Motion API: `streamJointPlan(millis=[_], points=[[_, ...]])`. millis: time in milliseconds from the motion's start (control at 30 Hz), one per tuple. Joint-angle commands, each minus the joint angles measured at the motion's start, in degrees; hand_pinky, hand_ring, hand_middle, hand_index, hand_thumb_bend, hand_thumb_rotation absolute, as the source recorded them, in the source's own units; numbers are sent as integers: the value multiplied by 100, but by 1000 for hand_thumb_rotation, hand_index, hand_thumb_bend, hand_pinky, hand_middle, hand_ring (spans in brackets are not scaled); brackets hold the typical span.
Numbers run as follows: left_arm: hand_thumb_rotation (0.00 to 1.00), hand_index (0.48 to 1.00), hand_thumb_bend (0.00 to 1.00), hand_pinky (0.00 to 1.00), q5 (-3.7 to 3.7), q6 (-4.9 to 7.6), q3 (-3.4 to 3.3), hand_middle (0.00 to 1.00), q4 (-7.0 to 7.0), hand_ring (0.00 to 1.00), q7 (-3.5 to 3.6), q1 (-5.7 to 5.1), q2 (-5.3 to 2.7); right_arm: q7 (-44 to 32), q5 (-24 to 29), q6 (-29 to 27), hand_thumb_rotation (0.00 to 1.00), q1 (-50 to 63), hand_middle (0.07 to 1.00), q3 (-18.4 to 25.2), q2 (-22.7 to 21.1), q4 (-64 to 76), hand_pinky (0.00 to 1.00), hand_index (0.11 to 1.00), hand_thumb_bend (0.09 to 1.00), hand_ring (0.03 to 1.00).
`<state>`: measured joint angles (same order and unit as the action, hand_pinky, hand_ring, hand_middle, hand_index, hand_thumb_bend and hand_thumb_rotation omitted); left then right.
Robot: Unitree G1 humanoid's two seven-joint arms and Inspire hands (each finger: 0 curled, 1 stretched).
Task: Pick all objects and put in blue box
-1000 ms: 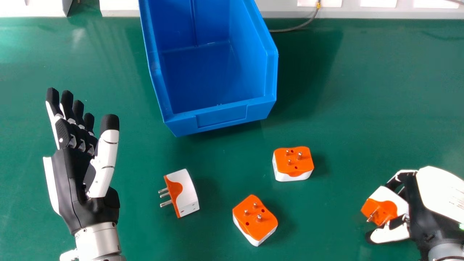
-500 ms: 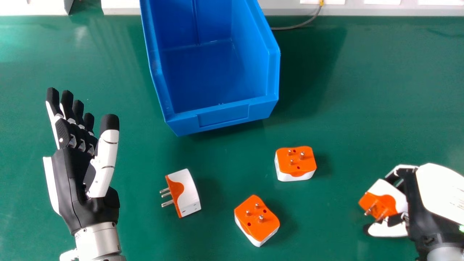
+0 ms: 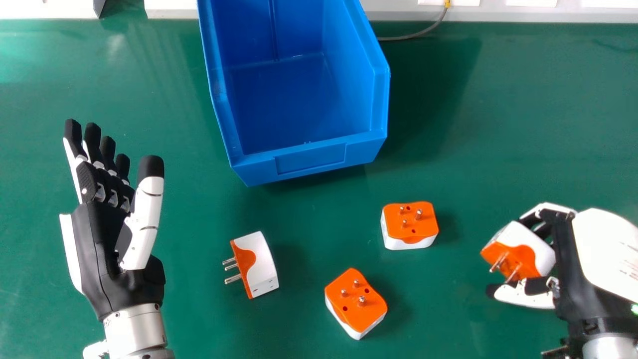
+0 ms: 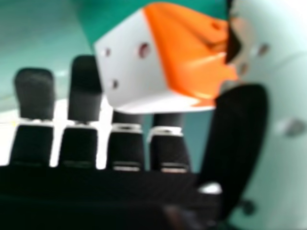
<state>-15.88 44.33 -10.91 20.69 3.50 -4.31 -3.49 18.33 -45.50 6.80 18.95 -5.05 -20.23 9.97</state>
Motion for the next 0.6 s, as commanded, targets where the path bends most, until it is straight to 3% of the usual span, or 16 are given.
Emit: streamJointPlan(millis=[0,300,367,567], points=[[419,1000,635,1000,15,113,-9,1000,-30,1000,10,58,-158,267,-28,-196,1,23,500,112,-5,219,274,503,524,390],[418,1000,636,1000,14,118,-35,1000,35,1000,-4,153,-151,779,-121,-974,1,-107,495,53,3,451,278,502,523,387],[416,1000,634,1000,-12,131,-40,1000,55,1000,22,178,-146,919,-204,-1169,1,-226,493,-28,22,448,286,507,518,392],[415,1000,634,1000,-35,133,-77,1000,94,1000,20,248,-132,556,-190,-1354,0,-552,496,-311,143,652,295,508,514,399]])
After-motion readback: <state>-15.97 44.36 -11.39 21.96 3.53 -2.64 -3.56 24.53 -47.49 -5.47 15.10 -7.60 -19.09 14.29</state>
